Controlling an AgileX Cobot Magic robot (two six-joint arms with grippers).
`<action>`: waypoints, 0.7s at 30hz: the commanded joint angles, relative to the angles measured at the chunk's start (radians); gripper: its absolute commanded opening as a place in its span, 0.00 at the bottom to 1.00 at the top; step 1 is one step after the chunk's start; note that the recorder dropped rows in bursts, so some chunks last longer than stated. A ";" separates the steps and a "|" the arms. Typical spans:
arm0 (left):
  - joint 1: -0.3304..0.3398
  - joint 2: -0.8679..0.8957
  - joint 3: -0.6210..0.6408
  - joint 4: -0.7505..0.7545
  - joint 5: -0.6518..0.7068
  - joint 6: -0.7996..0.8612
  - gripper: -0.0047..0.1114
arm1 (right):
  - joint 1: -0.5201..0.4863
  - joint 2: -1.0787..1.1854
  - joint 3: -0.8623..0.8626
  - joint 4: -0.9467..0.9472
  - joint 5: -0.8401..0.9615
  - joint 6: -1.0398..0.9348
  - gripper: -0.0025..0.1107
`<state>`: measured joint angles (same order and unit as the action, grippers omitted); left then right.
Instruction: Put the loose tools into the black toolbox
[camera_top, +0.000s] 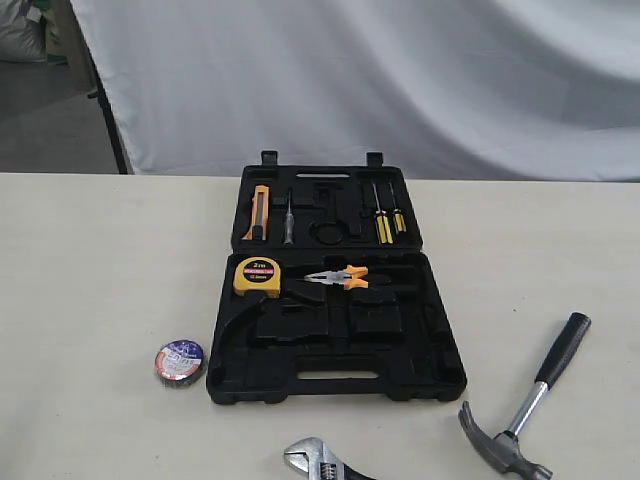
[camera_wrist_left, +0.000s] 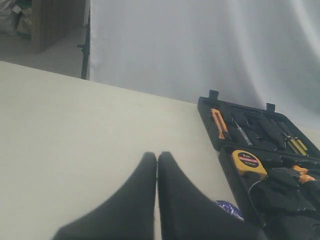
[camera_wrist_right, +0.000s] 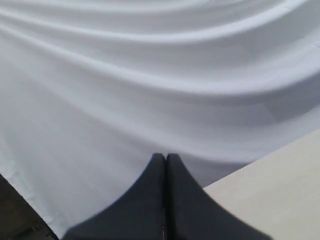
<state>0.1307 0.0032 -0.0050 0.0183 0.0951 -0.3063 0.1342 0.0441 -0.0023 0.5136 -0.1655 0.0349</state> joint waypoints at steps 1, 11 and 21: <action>0.025 -0.003 -0.003 0.004 -0.007 -0.005 0.05 | -0.002 -0.004 0.002 -0.020 -0.009 0.027 0.02; 0.025 -0.003 -0.003 0.004 -0.007 -0.005 0.05 | 0.003 0.105 -0.021 -0.200 0.111 0.035 0.02; 0.025 -0.003 -0.003 0.004 -0.007 -0.005 0.05 | 0.274 0.574 -0.114 -0.203 0.079 -0.057 0.02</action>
<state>0.1307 0.0032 -0.0050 0.0183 0.0951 -0.3063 0.3210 0.4898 -0.0902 0.3249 -0.0466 0.0302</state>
